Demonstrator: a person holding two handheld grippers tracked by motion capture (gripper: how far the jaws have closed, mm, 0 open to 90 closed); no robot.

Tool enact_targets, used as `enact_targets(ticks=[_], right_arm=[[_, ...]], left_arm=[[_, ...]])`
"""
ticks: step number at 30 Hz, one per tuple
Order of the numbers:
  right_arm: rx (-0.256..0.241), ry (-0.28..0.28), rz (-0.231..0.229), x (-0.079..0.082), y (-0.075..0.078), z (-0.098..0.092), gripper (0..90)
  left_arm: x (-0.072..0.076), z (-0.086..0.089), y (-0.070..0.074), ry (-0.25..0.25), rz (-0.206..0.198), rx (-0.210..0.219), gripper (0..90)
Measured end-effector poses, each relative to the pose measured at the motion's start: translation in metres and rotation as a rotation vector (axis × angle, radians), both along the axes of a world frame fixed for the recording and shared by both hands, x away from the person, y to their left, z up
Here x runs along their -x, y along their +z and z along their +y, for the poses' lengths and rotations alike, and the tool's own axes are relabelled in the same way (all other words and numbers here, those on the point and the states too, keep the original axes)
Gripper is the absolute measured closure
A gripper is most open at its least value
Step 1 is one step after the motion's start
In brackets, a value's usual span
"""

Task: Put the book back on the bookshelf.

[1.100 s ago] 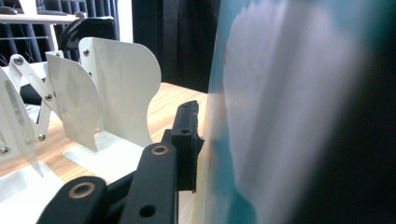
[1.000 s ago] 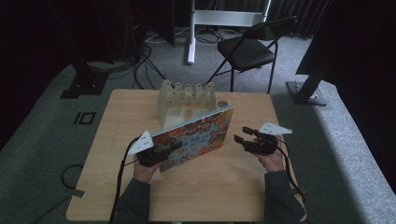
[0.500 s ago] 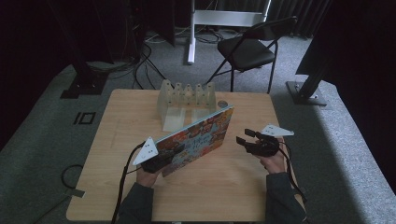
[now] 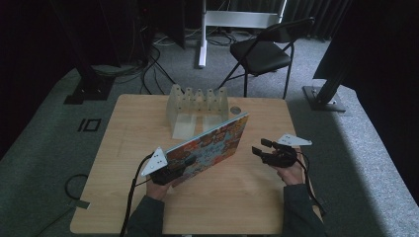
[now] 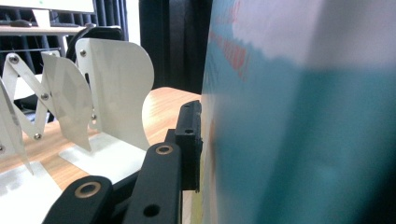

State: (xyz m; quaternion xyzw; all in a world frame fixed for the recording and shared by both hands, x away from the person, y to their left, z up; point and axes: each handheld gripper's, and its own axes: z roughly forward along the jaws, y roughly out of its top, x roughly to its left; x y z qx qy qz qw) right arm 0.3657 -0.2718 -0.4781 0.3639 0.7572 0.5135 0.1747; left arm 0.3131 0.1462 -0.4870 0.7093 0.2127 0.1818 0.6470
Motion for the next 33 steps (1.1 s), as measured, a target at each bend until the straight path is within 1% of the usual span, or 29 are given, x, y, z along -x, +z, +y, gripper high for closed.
enact_targets(ticks=[4,10,15,23,29,33], right_arm=[[0.013,-0.007,0.008,0.000,-0.003,-0.001,40.2],[0.031,-0.014,0.022,0.000,-0.009,-0.003,40.0],[0.036,-0.025,0.037,0.001,-0.013,-0.008,39.9],[0.056,-0.046,0.055,0.001,-0.021,-0.013,39.9],[0.078,-0.063,0.070,0.001,-0.028,-0.015,39.8],[0.092,-0.075,0.081,0.000,-0.031,-0.017,39.8]], left_arm=[[-0.003,0.002,-0.005,-0.026,0.028,0.004,71.1],[-0.005,0.003,-0.014,-0.034,0.056,0.021,70.6],[-0.003,0.002,-0.015,-0.022,0.037,0.010,70.5],[-0.005,0.002,-0.019,-0.012,0.052,0.020,71.3],[-0.005,-0.003,-0.023,-0.012,0.056,0.011,73.4],[-0.005,-0.005,-0.023,-0.008,0.045,0.006,75.6]])
